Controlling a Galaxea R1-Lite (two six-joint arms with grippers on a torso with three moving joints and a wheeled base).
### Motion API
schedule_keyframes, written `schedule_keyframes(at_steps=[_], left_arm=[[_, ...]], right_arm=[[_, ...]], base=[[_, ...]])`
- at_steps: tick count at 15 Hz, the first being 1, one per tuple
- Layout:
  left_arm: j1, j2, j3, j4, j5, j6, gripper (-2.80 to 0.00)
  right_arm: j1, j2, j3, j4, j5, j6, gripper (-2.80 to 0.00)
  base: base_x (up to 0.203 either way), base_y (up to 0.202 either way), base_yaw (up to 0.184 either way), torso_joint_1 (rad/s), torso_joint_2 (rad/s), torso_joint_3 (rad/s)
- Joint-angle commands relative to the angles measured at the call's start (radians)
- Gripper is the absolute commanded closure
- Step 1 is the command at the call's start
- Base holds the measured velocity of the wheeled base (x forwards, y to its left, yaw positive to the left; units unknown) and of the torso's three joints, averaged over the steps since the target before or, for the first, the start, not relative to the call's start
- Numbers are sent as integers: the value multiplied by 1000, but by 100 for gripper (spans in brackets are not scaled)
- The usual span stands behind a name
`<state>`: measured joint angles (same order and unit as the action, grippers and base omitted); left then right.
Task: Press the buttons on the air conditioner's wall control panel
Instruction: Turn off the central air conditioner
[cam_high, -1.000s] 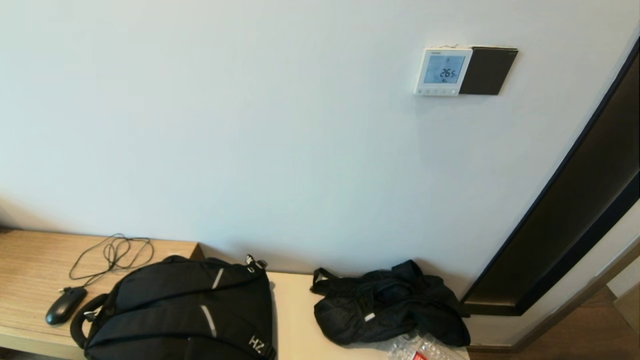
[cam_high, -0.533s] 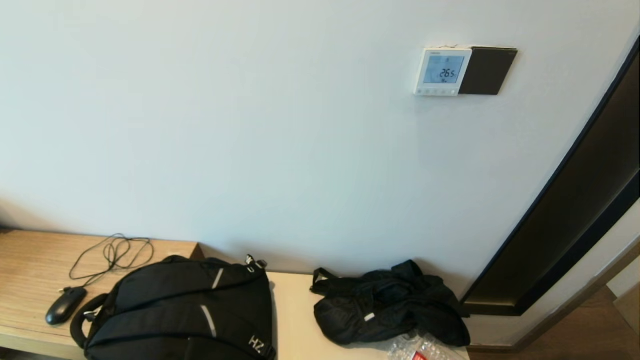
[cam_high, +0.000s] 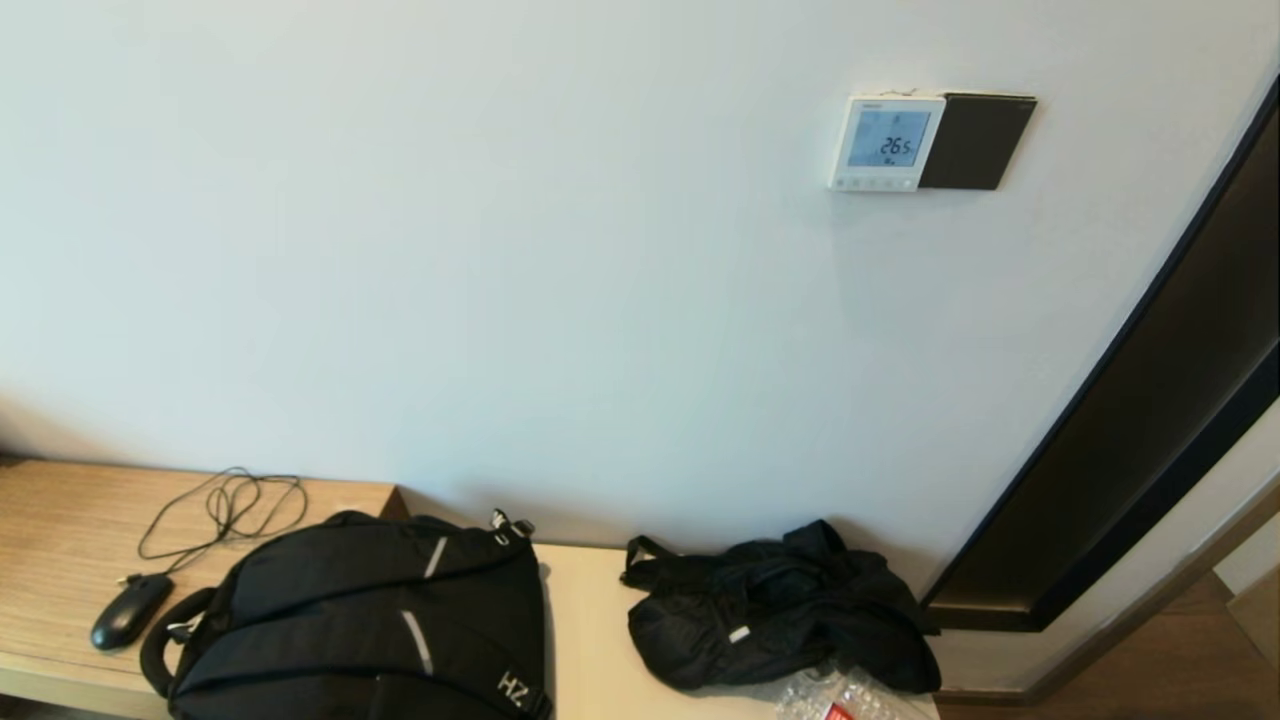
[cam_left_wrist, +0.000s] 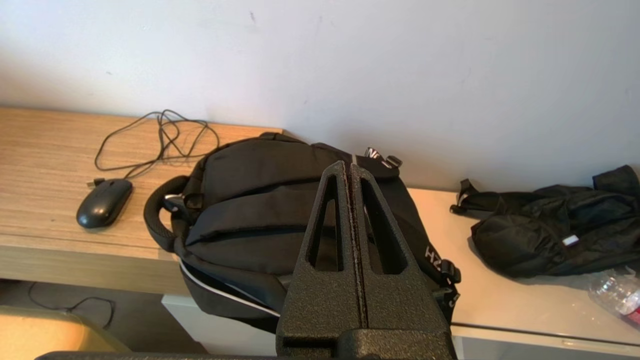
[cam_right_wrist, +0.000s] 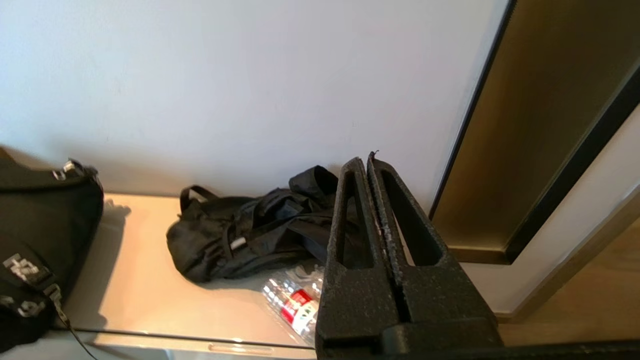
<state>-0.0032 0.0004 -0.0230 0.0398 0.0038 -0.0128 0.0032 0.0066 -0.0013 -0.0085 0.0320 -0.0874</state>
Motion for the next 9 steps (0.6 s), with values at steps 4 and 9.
schedule_keyframes(at_steps=[4,9], left_arm=[[0,0,0,0,1,-1,0],[0,1,0,0,1,0,0]], right_arm=[[0,-10,1,-5,-17,71,0],[0,-10,1,-5,-17,72,0]], base=[[0,0,0,0,0,0],[0,0,0,0,0,0]])
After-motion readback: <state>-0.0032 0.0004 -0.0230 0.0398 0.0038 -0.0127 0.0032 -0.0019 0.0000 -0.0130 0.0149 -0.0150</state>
